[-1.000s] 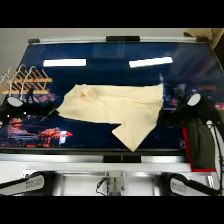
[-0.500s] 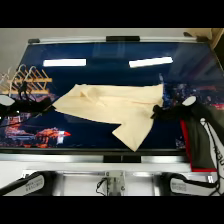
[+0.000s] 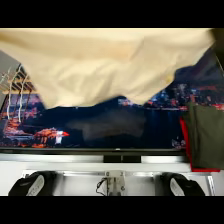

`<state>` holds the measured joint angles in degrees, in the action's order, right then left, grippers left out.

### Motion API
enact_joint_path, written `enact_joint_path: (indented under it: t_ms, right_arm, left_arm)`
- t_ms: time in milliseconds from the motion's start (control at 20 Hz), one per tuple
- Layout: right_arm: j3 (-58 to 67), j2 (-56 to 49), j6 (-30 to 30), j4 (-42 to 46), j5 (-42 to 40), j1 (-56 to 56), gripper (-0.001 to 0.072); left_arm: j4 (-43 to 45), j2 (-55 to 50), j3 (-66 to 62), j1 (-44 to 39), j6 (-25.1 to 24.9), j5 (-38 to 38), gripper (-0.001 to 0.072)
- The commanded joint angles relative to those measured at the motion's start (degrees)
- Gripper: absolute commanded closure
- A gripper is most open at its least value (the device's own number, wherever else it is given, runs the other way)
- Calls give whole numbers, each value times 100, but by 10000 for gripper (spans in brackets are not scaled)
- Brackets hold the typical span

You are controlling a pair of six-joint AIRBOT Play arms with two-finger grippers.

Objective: Fold the shirts.

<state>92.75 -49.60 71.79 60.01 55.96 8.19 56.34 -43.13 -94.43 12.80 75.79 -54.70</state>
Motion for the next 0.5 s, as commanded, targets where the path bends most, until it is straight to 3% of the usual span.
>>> enact_joint_path:
  t_ms: [0,200,450]
  right_arm:
    - [861,1364,332,302,-503,4,648]
    - [861,1897,1231,1443,-46,4,648]
    - [859,1381,1246,1679,2063,4,648]
  left_arm:
    - [79,1088,-1010,13,293,326,676]
    - [1222,1580,-1010,17,1235,-87,676]
    - [1517,1366,-634,15,1283,-1241,675]
